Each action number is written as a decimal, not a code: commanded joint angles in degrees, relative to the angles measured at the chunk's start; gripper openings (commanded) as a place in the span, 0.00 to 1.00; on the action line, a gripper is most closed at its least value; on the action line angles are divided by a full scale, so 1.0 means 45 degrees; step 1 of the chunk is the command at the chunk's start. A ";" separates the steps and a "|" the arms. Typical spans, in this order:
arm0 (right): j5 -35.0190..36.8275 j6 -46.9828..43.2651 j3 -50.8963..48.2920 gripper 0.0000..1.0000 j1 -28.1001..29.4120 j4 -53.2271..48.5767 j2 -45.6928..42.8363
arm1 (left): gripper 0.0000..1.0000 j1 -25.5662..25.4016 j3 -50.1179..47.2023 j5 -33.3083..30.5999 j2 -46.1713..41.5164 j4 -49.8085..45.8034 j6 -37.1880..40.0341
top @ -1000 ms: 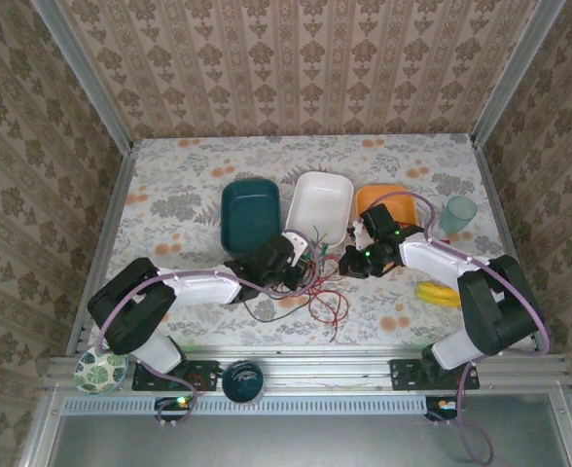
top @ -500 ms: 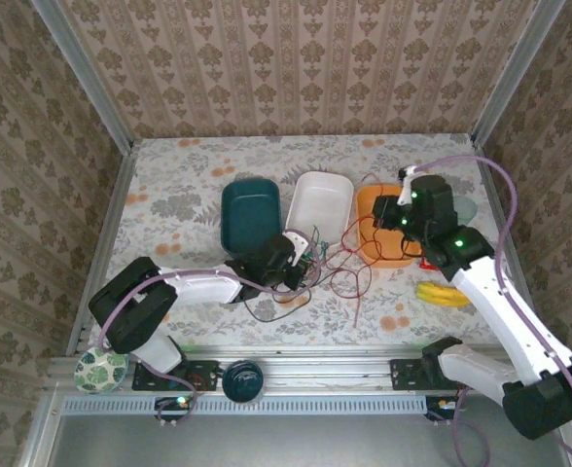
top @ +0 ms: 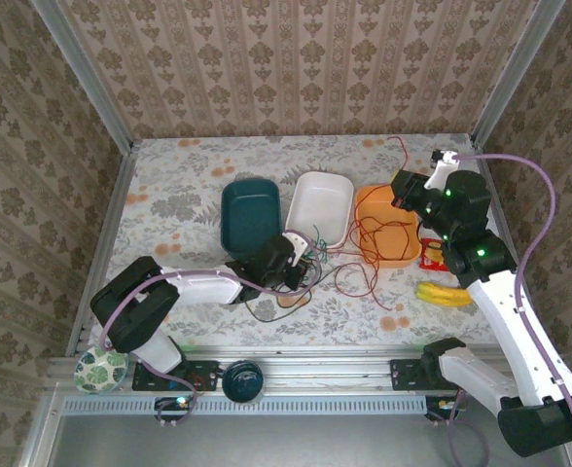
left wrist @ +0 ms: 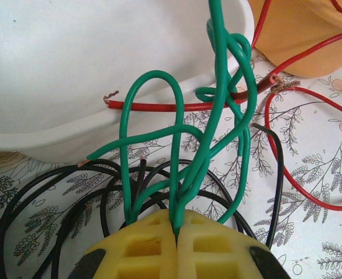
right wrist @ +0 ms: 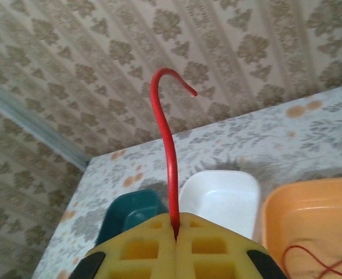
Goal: Untangle the cables
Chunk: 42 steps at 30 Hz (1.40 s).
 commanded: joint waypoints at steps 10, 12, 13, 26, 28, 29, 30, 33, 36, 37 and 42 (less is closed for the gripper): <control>-0.5554 0.0865 0.0425 0.00 -0.0030 0.2214 -0.0549 | 0.00 -0.0056 -0.1040 -0.0160 -0.1040 0.0079 0.0151; -0.5729 0.1048 0.0967 0.00 -0.0033 0.2407 -0.0559 | 0.00 -0.0046 -0.0937 -0.0218 -0.0933 -0.0078 0.0156; -0.5632 0.1013 0.1219 0.00 -0.0036 0.2352 -0.0569 | 0.00 -0.0044 -0.0927 -0.0228 -0.0847 -0.0096 0.0141; -0.3896 0.1987 0.2660 0.00 -0.0398 0.3568 -0.0451 | 0.00 -0.0042 -0.1024 -0.0788 -0.0241 -0.0241 -0.0230; -0.3765 0.2368 0.2464 0.00 -0.0433 0.4321 -0.0500 | 0.00 -0.0065 -0.1078 -0.0856 -0.0246 -0.0283 -0.0255; -0.3743 0.2647 0.2450 0.00 -0.0457 0.4641 -0.0484 | 0.00 -0.0053 -0.1117 -0.0895 -0.0247 -0.0272 -0.0272; -0.3700 0.2764 0.2491 0.00 -0.0457 0.4811 -0.0462 | 0.00 -0.0039 -0.1159 -0.0922 -0.0229 -0.0271 -0.0292; -0.3060 0.2422 0.2656 0.00 -0.0457 0.4463 -0.0420 | 0.00 -0.0061 -0.1239 -0.0950 -0.0227 -0.0266 -0.0307; -0.1814 0.1369 0.2902 0.00 -0.0510 0.3031 -0.0204 | 0.00 -0.0058 -0.1242 -0.1009 -0.0247 -0.0286 -0.0323; -0.1582 0.1141 0.2824 0.00 -0.0595 0.2966 -0.0100 | 0.00 -0.0039 -0.1222 -0.1019 -0.0247 -0.0319 -0.0332; -0.1673 0.1612 0.2380 0.00 -0.1331 0.4304 0.0378 | 0.00 -0.0054 -0.1031 -0.1077 -0.0262 -0.0392 -0.0274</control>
